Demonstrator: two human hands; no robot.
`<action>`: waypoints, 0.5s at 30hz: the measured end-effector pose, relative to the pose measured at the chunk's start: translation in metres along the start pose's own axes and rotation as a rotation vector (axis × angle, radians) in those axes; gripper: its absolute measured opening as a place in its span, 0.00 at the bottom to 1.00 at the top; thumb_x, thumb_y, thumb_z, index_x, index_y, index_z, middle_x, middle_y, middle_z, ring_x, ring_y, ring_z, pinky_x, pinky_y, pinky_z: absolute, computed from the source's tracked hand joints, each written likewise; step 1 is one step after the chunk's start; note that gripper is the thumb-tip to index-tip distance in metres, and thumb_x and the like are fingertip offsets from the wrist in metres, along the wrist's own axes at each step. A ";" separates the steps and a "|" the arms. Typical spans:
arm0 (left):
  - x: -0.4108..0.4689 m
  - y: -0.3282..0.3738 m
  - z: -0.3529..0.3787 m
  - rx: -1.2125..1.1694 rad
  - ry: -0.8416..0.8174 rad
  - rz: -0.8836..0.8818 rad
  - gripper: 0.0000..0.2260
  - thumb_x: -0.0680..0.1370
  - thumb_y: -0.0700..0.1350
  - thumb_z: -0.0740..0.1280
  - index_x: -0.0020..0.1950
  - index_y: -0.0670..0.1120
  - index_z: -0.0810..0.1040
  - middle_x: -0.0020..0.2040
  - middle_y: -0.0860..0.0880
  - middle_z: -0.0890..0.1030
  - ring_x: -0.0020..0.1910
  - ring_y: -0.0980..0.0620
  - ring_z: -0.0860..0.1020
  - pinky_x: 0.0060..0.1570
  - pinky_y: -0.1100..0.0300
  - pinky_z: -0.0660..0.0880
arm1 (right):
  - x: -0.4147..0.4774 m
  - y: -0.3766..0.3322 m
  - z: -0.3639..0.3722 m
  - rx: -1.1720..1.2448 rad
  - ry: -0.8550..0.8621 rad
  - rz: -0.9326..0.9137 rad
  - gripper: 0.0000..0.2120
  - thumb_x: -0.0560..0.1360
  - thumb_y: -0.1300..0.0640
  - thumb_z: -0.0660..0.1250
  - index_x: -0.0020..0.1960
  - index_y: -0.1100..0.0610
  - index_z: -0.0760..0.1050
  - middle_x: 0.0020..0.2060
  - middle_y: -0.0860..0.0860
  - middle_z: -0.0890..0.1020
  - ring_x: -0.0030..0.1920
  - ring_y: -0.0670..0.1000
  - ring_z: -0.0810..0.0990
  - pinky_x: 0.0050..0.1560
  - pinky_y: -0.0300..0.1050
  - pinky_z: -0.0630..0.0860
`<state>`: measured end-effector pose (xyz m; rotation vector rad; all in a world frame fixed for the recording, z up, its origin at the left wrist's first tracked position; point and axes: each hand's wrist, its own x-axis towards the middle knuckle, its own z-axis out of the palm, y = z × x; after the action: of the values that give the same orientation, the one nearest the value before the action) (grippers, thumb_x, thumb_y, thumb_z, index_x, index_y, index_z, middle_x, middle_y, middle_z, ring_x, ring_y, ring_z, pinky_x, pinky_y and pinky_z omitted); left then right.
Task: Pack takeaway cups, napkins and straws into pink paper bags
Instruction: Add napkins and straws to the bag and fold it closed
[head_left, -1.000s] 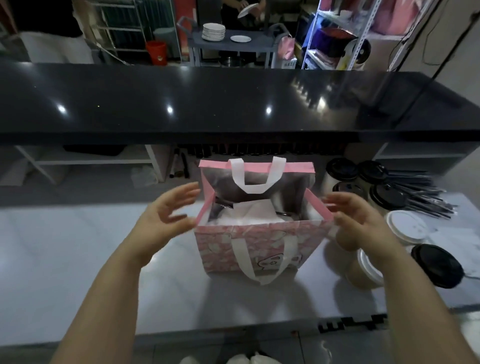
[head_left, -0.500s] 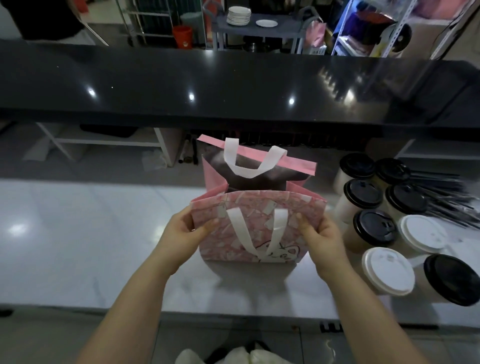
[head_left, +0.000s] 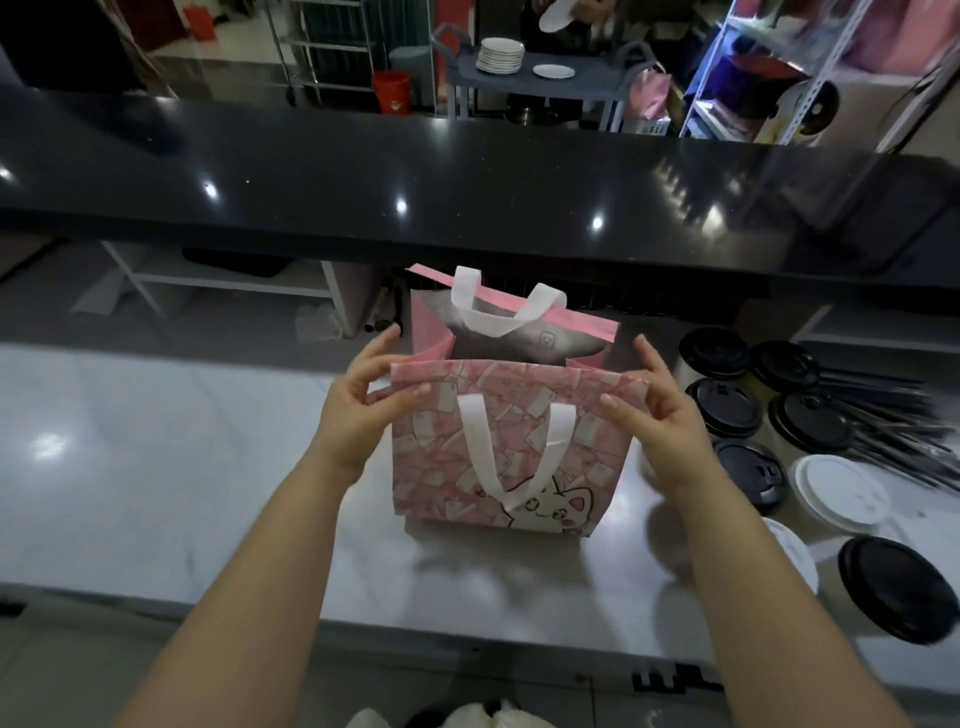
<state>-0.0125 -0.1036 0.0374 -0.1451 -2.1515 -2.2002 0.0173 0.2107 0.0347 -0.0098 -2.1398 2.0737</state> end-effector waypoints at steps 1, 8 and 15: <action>0.008 0.001 0.000 0.031 -0.034 -0.013 0.12 0.66 0.49 0.77 0.49 0.51 0.85 0.71 0.65 0.68 0.56 0.73 0.75 0.40 0.75 0.75 | 0.007 0.000 -0.003 0.028 -0.034 0.020 0.11 0.64 0.52 0.76 0.45 0.53 0.83 0.73 0.36 0.63 0.75 0.51 0.63 0.67 0.62 0.69; 0.039 0.003 -0.001 0.078 -0.187 -0.097 0.15 0.61 0.51 0.80 0.45 0.47 0.85 0.73 0.68 0.63 0.62 0.63 0.75 0.44 0.67 0.78 | 0.032 -0.004 0.006 0.186 -0.118 0.108 0.07 0.68 0.68 0.73 0.45 0.61 0.82 0.68 0.39 0.73 0.66 0.52 0.75 0.54 0.48 0.79; 0.034 0.008 0.017 0.010 0.056 -0.078 0.12 0.59 0.47 0.81 0.41 0.51 0.86 0.61 0.54 0.78 0.56 0.49 0.81 0.45 0.55 0.81 | 0.027 -0.003 0.020 0.167 0.000 0.042 0.14 0.73 0.70 0.68 0.53 0.56 0.81 0.49 0.56 0.82 0.47 0.51 0.83 0.44 0.44 0.80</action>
<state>-0.0447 -0.0865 0.0491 0.0008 -2.1745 -2.2052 -0.0117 0.1944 0.0400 -0.0347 -1.9756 2.2699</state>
